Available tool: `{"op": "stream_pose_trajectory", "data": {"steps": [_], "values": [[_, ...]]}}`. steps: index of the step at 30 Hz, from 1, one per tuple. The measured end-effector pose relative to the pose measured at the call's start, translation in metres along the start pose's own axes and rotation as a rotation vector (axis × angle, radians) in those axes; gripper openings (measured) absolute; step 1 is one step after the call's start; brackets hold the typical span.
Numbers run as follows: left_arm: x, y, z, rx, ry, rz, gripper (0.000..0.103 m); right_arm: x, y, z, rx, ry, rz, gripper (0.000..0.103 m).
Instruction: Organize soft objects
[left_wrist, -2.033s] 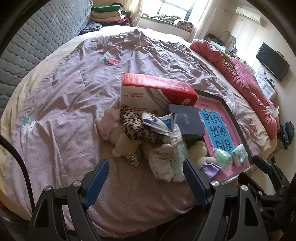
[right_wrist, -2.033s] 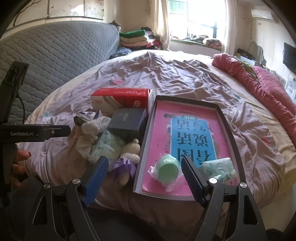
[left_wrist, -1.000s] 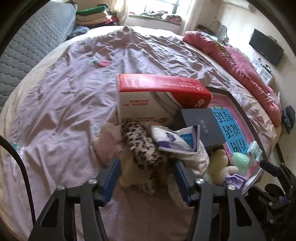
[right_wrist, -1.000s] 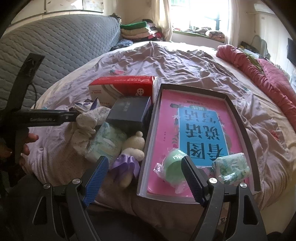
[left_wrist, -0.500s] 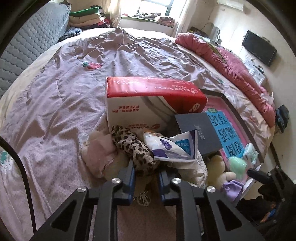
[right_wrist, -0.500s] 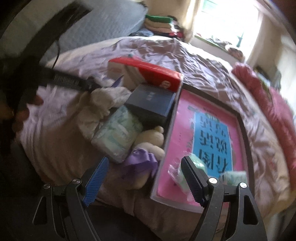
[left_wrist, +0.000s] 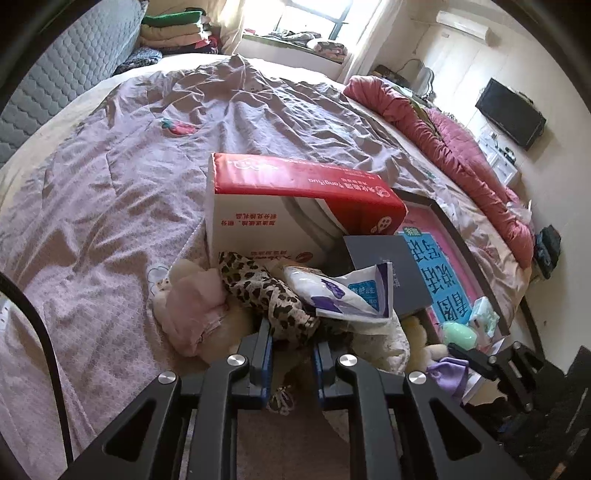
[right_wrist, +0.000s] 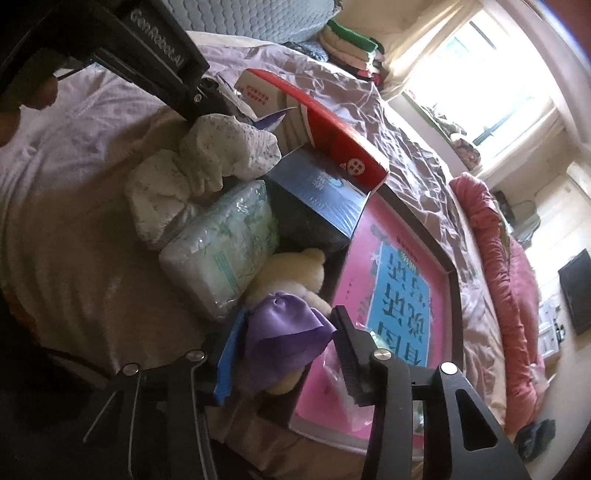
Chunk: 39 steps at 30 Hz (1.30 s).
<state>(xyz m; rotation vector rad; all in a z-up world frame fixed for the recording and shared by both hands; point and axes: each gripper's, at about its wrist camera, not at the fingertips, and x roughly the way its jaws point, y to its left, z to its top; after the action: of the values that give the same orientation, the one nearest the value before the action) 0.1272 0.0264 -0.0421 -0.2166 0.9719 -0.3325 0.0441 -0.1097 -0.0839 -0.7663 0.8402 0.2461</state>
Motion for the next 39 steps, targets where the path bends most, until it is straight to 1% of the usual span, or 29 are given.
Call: {"op": "stream_pose_trajectory", "data": {"steps": [2,5,8,10,15,19,22,24,27,31,36,39], "values": [[-0.002,0.002,0.000,-0.013,-0.013,-0.003,0.014,0.001,-0.004,-0.001,0.014,-0.006,0.014,0.040],[-0.008,0.002,0.001,-0.019,-0.039,0.001,0.012,-0.005,-0.019,-0.002,0.097,-0.018,0.070,0.036],[-0.015,0.002,0.001,-0.025,-0.060,-0.005,0.011,-0.012,-0.040,-0.005,0.227,-0.042,0.152,0.035],[-0.021,0.002,0.000,-0.023,-0.071,0.004,0.011,-0.016,-0.050,-0.006,0.291,-0.057,0.197,0.035],[-0.036,0.001,-0.002,-0.018,-0.100,0.032,0.011,-0.024,-0.071,-0.009,0.423,-0.084,0.279,0.035],[-0.045,0.002,-0.003,-0.020,-0.101,0.076,0.011,-0.033,-0.074,-0.010,0.452,-0.106,0.285,0.035],[-0.051,0.005,-0.003,-0.050,-0.112,0.079,0.011,-0.038,-0.073,-0.008,0.444,-0.115,0.286,0.035],[-0.057,0.004,-0.003,-0.052,-0.125,0.084,0.011,-0.043,-0.073,-0.009,0.441,-0.128,0.280,0.035],[-0.062,0.002,-0.002,-0.041,-0.121,0.117,0.011,-0.050,-0.077,-0.011,0.455,-0.145,0.276,0.035],[-0.072,0.002,0.000,-0.057,-0.136,0.117,0.011,-0.054,-0.084,-0.016,0.466,-0.148,0.261,0.035],[-0.083,-0.003,0.000,-0.040,-0.143,0.141,0.011,-0.064,-0.091,-0.019,0.490,-0.176,0.244,0.035],[-0.086,-0.006,0.000,-0.041,-0.149,0.133,0.011,-0.069,-0.094,-0.020,0.492,-0.181,0.238,0.035]]}}
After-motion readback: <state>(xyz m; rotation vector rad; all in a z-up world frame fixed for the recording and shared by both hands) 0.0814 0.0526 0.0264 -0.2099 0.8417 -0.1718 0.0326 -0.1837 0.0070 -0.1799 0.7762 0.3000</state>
